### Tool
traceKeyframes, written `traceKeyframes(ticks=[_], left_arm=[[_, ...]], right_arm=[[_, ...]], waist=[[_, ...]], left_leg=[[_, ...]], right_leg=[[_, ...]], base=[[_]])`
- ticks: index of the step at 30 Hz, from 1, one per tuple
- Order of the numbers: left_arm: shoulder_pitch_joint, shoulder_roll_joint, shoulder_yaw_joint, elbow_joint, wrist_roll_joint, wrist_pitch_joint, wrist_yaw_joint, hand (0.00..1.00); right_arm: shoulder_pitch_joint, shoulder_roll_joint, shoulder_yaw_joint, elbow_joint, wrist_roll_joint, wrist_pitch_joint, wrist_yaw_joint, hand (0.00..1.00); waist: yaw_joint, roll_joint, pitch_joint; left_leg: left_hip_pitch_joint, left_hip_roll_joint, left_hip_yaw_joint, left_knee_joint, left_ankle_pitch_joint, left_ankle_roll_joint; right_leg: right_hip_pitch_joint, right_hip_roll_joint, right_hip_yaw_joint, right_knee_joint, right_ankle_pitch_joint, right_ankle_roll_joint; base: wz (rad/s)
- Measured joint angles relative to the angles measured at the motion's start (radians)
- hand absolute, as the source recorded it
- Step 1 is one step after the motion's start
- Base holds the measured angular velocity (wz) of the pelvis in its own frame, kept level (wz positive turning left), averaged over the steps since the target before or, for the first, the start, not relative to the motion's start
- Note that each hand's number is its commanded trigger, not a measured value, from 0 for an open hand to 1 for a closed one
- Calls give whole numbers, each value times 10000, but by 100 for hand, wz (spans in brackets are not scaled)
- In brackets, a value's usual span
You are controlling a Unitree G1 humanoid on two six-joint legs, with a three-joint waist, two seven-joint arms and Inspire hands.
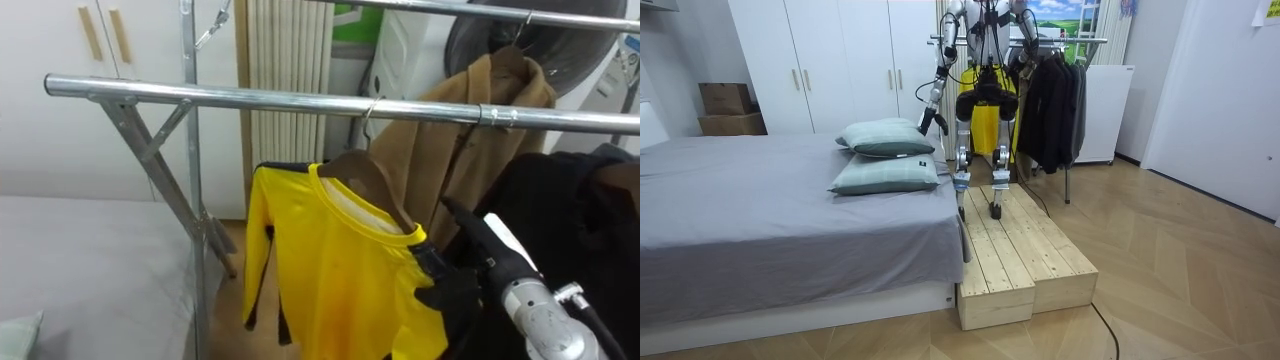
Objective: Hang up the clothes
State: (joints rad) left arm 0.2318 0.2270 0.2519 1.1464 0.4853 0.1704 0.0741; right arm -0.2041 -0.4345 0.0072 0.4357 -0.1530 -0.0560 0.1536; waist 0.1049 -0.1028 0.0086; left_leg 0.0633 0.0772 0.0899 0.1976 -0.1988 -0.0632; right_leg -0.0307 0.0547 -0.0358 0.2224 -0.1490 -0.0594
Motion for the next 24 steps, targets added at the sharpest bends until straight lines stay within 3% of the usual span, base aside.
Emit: traceKeyframes(ticks=[13, 16, 24], left_arm=[[98, -111, 3, 0, -8, -1, 0, 0], [116, -146, 13, 1, -15, -1, 0, 0], [131, -158, 106, 0, -24, -3, 1, 0]], right_arm=[[614, 5, -996, -1986, 282, -85, -1123, 0], [644, 5, -1141, -2358, 235, -202, -1243, 0], [757, 5, -1331, -2618, 220, -204, -1306, 0]], waist=[[-295, 84, 40], [-320, 84, 39], [-451, 82, 38]], left_leg=[[4, 11, 267, -67, 0, 0], [12, 20, 462, -92, 0, 0], [16, 25, 483, -97, 0, 1]], right_leg=[[-132, 30, 199, 63, 2, 1], [-236, 36, 298, 167, 2, 4], [-272, 61, 371, 184, 2, 5]], base=[[-4], [-15], [-2]])
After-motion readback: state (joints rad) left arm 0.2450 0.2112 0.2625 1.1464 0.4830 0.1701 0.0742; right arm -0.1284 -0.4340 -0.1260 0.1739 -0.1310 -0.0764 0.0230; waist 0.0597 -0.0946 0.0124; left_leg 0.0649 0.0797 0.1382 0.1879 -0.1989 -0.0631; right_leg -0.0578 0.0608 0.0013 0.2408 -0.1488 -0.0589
